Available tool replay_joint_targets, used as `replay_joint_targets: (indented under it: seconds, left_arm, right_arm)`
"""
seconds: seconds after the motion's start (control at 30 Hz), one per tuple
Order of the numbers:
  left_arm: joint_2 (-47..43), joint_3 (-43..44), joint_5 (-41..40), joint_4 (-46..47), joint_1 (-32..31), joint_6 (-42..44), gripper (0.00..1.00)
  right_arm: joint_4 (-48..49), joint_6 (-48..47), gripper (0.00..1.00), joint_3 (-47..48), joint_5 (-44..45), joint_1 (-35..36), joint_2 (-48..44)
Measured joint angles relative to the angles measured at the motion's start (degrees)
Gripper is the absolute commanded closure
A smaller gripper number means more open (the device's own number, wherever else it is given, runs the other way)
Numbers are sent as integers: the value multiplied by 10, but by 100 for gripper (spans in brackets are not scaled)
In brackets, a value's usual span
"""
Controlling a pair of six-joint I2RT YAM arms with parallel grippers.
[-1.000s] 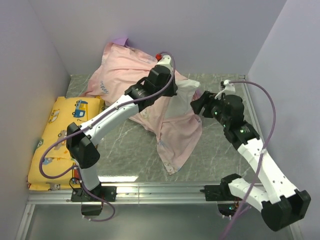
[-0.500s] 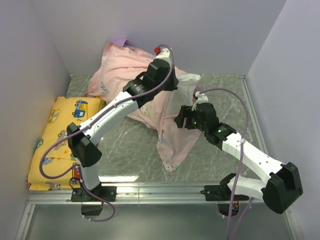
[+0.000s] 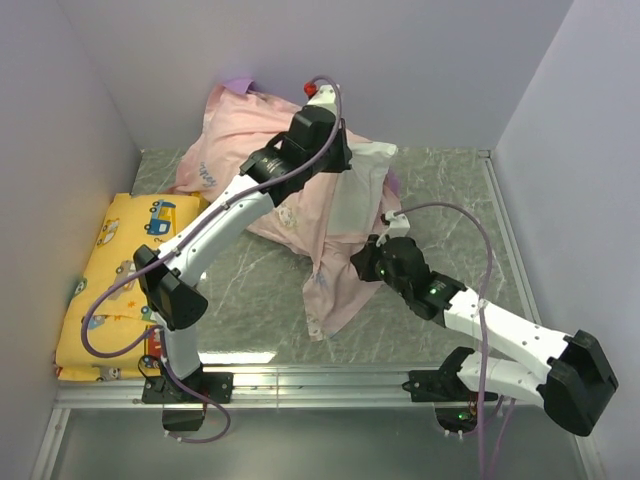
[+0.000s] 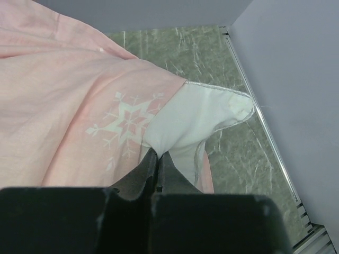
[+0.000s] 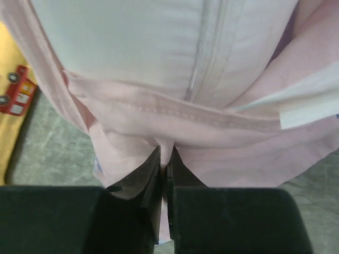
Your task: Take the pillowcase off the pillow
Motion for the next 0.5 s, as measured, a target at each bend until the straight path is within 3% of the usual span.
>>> replay_joint_targets:
  seconds: [0.3,0.5]
  left_arm:
    - [6,91,-10,5,52,9,100]
    - [-7,97,-22,45,71,11,100]
  right_arm:
    - [-8,76,88,-60,29,85,-7]
    - [-7,109,100,-71,37,95,52]
